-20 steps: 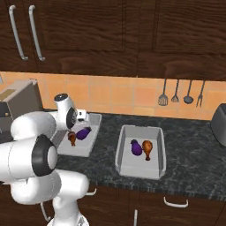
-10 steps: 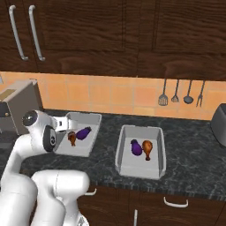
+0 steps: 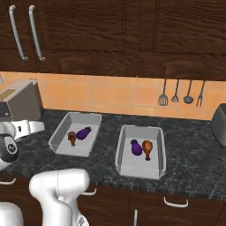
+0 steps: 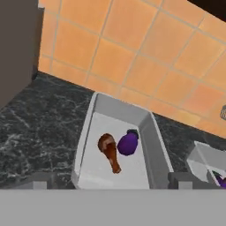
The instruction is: Place one eggplant and one chicken drumstick in each tupperware on the nearby counter, to pack two identical lunches.
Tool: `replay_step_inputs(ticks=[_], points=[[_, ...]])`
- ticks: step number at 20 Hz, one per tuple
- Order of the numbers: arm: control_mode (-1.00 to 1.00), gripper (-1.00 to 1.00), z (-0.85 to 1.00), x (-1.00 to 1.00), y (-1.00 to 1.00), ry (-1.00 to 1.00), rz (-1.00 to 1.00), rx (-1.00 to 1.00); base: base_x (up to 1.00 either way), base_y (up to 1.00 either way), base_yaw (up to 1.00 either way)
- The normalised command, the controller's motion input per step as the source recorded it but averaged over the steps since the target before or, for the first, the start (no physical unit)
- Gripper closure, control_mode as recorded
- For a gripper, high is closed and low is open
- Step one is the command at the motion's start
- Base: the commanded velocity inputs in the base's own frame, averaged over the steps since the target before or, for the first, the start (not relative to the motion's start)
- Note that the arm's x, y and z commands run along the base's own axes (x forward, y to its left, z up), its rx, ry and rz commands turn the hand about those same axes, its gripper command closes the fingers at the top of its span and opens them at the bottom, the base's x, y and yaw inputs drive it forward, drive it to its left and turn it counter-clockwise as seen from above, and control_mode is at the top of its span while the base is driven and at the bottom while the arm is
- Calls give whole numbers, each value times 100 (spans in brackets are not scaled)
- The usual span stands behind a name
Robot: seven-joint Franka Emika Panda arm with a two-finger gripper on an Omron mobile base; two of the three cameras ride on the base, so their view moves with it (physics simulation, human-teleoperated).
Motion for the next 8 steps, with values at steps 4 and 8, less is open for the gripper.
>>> replay_step_inputs(ticks=[4,8], points=[[-100,-100,1,-91,41,0,0,-2,0,0,0],[-100,-100,13,-84,21,-1,0,1,0,0,0]])
